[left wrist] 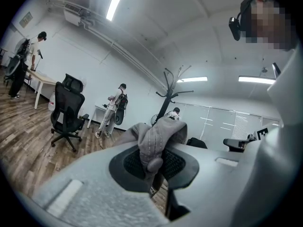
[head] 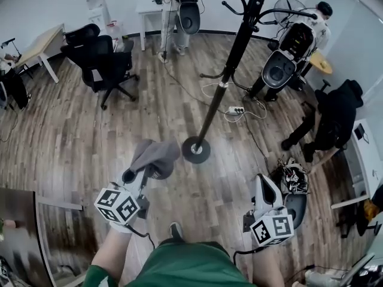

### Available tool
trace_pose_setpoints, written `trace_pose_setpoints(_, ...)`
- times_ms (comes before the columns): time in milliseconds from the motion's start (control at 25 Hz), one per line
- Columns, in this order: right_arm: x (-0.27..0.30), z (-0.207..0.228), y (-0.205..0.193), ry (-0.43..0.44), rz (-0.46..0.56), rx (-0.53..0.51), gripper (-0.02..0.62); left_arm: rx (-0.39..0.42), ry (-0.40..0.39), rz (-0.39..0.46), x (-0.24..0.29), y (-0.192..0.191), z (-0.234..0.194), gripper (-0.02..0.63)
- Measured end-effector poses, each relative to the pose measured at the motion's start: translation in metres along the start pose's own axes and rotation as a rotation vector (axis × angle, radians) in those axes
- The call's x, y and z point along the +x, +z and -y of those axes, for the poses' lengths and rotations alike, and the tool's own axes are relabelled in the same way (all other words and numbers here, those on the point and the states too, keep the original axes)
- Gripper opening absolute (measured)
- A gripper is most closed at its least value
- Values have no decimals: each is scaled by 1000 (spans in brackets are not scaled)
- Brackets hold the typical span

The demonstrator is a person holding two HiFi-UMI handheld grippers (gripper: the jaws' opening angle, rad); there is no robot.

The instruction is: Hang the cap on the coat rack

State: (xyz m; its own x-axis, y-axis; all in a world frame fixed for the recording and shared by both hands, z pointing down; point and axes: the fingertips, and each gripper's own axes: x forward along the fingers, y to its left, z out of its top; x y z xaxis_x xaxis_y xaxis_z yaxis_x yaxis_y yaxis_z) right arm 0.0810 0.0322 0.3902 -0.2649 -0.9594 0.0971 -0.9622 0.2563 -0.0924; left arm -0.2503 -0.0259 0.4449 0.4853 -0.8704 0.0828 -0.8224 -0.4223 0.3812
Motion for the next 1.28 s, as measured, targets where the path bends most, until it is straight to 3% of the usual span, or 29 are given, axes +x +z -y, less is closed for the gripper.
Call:
trace_pose_setpoints(400, 26, 20, -5, -46, -18, 0, 3, -19, -12, -2, 36, 0, -20, 32)
trace_pose_setpoints(640, 57, 42, -10, -6, -6, 33, 5, 10, -5, -18, 58, -2, -8, 32)
trace_pose_setpoints(920, 103, 81, 11, 48, 28, 35, 4, 44, 55, 14, 98, 20, -2, 32)
trace_pose_setpoints(1280, 146, 144, 8, 113, 34, 82, 4, 120, 150, 48, 152, 29, 11, 32)
